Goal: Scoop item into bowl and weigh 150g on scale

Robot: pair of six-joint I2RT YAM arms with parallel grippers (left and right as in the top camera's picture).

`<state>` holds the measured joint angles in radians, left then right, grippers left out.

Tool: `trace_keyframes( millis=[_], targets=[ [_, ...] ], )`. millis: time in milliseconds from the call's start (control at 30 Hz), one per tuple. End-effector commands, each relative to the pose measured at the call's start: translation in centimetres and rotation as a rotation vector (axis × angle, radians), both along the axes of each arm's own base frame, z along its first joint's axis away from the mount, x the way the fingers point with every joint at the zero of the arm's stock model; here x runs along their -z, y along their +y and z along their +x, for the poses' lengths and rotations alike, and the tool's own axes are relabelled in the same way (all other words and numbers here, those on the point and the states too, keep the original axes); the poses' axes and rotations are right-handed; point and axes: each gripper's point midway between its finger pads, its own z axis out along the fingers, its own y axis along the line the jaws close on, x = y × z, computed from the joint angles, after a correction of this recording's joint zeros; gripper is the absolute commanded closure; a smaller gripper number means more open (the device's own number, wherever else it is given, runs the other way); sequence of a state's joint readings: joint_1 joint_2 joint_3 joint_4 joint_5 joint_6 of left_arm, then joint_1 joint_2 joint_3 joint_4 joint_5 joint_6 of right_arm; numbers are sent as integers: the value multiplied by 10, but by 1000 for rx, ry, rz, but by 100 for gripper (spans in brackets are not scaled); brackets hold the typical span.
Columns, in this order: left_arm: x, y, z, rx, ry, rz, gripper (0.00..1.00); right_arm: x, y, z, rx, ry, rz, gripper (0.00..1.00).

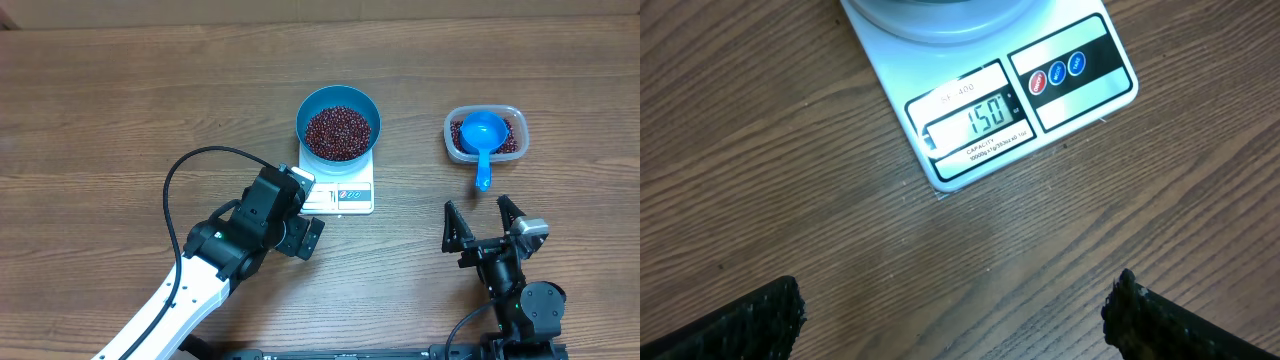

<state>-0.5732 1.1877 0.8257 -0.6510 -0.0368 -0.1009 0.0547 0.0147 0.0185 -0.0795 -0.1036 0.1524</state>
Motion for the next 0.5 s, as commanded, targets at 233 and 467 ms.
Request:
trace_keyframes(
  millis=[233,467],
  targets=[
    [-7,1,6,-1,-22,3,0,2,0,0,1,-5,-4,0],
    [-34,25,19,-77,-117,-45,0,2,0,0,1,-5,-4,0]
  ],
)
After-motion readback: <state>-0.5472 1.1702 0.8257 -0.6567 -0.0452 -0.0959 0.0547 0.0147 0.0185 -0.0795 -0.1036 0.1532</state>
